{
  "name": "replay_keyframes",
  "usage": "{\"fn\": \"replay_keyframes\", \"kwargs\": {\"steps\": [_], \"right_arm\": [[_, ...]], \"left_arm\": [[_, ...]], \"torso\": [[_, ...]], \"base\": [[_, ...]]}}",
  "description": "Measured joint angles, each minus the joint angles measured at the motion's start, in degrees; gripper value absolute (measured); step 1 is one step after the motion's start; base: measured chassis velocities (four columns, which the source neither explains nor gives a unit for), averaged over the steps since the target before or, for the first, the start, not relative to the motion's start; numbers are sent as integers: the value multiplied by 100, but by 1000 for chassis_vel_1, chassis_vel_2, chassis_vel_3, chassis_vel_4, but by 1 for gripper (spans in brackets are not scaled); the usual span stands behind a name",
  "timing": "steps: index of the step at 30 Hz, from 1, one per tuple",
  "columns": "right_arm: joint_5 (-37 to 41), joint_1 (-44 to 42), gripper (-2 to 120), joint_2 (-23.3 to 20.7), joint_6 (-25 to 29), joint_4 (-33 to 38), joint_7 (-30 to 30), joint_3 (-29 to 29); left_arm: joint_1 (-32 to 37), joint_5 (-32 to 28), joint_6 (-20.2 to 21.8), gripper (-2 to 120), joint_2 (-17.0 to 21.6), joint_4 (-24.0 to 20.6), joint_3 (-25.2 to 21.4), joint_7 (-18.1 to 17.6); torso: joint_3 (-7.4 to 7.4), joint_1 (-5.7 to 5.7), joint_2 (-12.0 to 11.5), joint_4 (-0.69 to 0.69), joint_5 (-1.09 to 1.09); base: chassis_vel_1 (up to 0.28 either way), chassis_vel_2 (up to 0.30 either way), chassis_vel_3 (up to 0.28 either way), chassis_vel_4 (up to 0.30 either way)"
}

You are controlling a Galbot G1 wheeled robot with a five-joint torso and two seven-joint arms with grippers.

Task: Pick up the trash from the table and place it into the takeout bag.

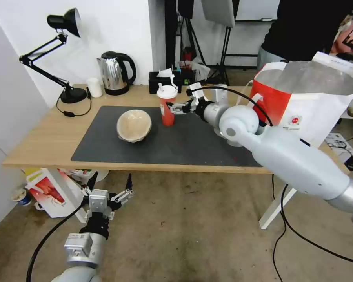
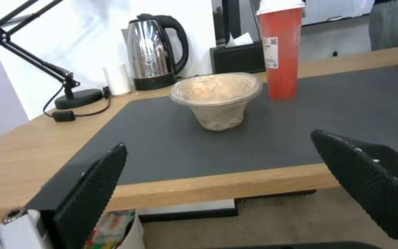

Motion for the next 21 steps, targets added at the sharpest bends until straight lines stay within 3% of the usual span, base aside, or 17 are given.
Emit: {"fn": "replay_keyframes", "kwargs": {"steps": [12, 21], "right_arm": [[-284, 65, 100, 733, -6, -943, -144, -36], [-411, 80, 100, 993, 13, -1343, -226, -21]], "left_arm": [[0, 0, 0, 100, 0, 0, 0, 0], [0, 0, 0, 100, 0, 0, 0, 0]], "torso": [[0, 0, 0, 1, 0], [0, 0, 0, 1, 0]], "base": [[0, 0, 0, 0], [0, 0, 0, 0]]}}
